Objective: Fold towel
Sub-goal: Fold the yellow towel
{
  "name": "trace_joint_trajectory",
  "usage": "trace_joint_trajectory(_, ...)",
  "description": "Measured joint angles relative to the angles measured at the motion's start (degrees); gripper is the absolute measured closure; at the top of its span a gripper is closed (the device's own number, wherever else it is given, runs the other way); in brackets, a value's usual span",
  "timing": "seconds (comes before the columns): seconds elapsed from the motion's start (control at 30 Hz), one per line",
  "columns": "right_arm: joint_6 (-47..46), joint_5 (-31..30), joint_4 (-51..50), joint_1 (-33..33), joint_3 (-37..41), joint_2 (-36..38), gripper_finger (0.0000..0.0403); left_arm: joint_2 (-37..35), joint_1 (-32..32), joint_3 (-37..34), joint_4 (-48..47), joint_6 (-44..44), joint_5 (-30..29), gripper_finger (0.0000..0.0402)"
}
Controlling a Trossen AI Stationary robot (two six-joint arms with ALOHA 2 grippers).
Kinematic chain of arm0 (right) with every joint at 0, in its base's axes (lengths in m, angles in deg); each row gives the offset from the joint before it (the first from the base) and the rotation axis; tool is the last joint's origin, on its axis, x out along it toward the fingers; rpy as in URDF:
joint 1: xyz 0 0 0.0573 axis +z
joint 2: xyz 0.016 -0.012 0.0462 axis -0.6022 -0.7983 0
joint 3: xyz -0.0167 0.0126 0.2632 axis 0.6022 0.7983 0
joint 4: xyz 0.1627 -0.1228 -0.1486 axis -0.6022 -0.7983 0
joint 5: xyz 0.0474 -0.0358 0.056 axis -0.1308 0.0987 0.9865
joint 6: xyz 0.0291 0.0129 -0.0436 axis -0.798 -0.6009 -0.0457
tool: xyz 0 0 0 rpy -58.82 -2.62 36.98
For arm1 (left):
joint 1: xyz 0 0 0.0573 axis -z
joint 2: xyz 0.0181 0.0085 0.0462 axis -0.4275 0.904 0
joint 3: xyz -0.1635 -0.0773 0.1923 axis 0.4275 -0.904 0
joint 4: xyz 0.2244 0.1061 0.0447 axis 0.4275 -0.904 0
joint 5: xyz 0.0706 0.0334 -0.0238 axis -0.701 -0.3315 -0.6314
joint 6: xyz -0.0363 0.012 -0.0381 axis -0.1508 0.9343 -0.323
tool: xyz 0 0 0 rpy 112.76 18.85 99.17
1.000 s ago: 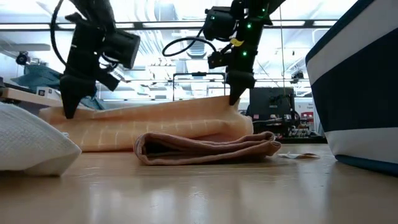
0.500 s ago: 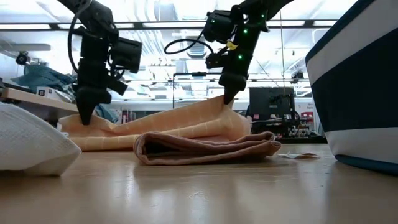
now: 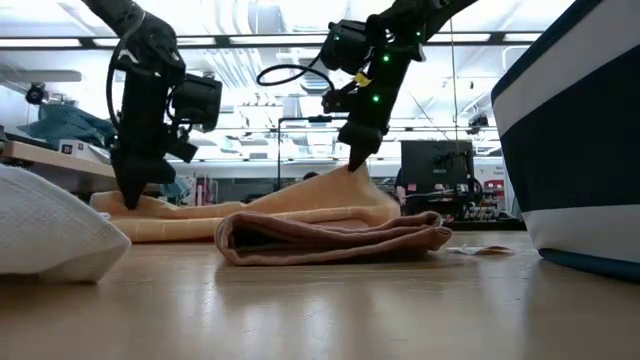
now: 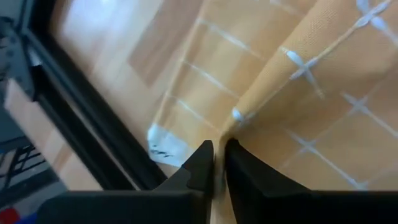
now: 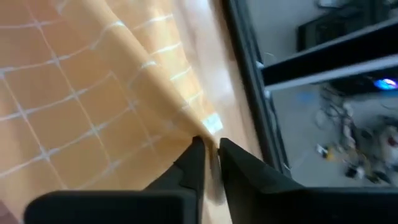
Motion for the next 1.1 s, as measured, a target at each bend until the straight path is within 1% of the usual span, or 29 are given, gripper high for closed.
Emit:
trace_joint_trajectory(0.07, -1.0, -3.5, 0.0, 0.0, 0.0, 0.0, 0.0341, 0.0, -0.4, -0.7, 0.1, -1.6, -2.4, 0.0358)
trace_joint_trajectory(0.17, -1.1, -7.5, 0.0, 0.0, 0.0, 0.1, 0.0317, 0.0, -1.0, -0.9, 0.1, -2.0, -3.2, 0.0341)
trace_joint_trajectory(0.37, -1.2, -7.3, 0.2, 0.1, 0.0, 0.2, 0.0278, 0.0, -1.0, -0.7, 0.3, -1.9, -3.5, 0.0313)
trace_joint_trajectory(0.43, -1.2, -4.8, 0.2, 0.4, 0.0, 0.2, 0.0269, 0.0, -1.0, -0.7, 0.4, -1.8, -3.5, 0.0304)
trace_joint_trajectory(0.47, -1.2, -2.4, 0.0, 0.5, 0.0, 0.3, 0.0267, 0.0, -1.0, -0.7, 0.5, -1.8, -3.5, 0.0301)
trace_joint_trajectory(0.53, -1.7, 4.3, -0.4, 0.9, 0.0, 0.3, 0.0264, 0.0, -1.0, -0.7, 0.5, -1.8, -3.3, 0.0294)
trace_joint_trajectory(0.6, -3.0, 10.3, -0.7, 1.4, 0.0, 0.3, 0.0265, 0.0, -0.8, -0.7, 0.8, -0.7, -1.1, 0.029)
trace_joint_trajectory(0.63, -3.7, 12.1, -0.8, 1.6, 0.0, 0.3, 0.0267, 0.0, -0.8, -0.8, 1.8, 0.5, 0.8, 0.0289)
trace_joint_trajectory(0.7, -4.9, 12.3, -0.8, 2.0, 0.0, 0.2, 0.0274, 0.0, -0.7, -1.8, 5.4, 2.0, 2.9, 0.029)
trace_joint_trajectory(0.8, -7.0, 12.1, -2.0, 2.1, 0.0, 0.1, 0.0286, 0.6, -1.0, -3.3, 8.2, 2.2, 3.1, 0.0298)
trace_joint_trajectory(0.97, -9.5, 12.6, -5.4, 2.1, 0.0, 0.1, 0.0307, 2.9, -1.0, -3.3, 8.1, 0.8, 3.2, 0.032)
trace_joint_trajectory(1.0, -9.5, 12.7, -6.5, 2.1, 0.0, 0.2, 0.031, 3.1, -1.0, -3.1, 7.8, 0.2, 4.4, 0.0324)
trace_joint_trajectory(1.03, -8.7, 12.7, -7.8, 2.0, 0.0, 0.2, 0.0311, 3.1, -1.0, -2.7, 7.6, 0.0, 7.1, 0.0327)
trace_joint_trajectory(1.1, -6.2, 12.6, -10.9, 2.0, 0.0, 0.4, 0.0311, 2.8, -0.8, -1.6, 7.7, -0.1, 14.8, 0.0332)
